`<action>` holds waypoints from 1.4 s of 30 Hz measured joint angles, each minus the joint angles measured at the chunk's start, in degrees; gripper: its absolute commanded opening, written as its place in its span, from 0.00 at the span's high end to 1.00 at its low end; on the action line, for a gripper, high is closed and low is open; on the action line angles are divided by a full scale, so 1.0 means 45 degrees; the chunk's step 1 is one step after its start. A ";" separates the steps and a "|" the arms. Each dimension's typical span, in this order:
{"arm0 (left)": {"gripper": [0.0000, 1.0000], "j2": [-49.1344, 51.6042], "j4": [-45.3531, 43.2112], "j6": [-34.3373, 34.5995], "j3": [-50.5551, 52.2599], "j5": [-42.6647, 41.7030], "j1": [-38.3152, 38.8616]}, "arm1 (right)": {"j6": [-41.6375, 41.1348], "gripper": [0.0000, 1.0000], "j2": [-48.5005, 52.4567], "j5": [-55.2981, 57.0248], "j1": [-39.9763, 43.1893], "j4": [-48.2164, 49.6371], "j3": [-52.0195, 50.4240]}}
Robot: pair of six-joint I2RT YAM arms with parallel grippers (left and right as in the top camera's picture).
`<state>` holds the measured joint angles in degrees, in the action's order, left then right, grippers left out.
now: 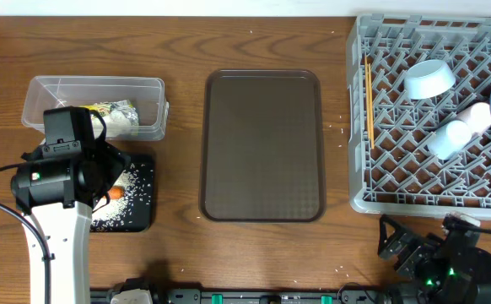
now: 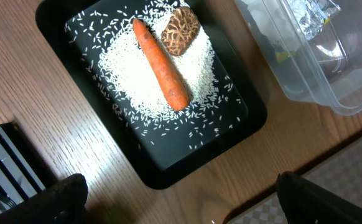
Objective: Sort waste into correct bins and load items into the dishwasher rack
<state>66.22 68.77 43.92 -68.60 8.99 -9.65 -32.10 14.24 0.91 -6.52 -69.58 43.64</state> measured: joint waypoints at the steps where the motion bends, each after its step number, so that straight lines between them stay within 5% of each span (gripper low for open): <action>1: 0.02 0.0000 0.0000 0.0005 0.0005 0.0000 0.0000 | 0.0000 0.01 0.0000 0.0000 0.0000 -0.0121 0.0000; 31: 0.02 0.0000 0.0000 0.0000 0.0005 0.0005 0.0000 | 0.0005 0.01 -0.0996 0.0165 0.0000 -0.0724 -0.0126; 42: 0.02 0.0000 -0.0005 0.0005 0.0005 0.0000 -0.0005 | 0.1705 0.01 -0.2390 -0.0155 0.0092 0.6348 -0.3283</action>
<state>66.22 68.75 43.94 -68.58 8.99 -9.67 -24.43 3.49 0.21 -6.11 -41.01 28.86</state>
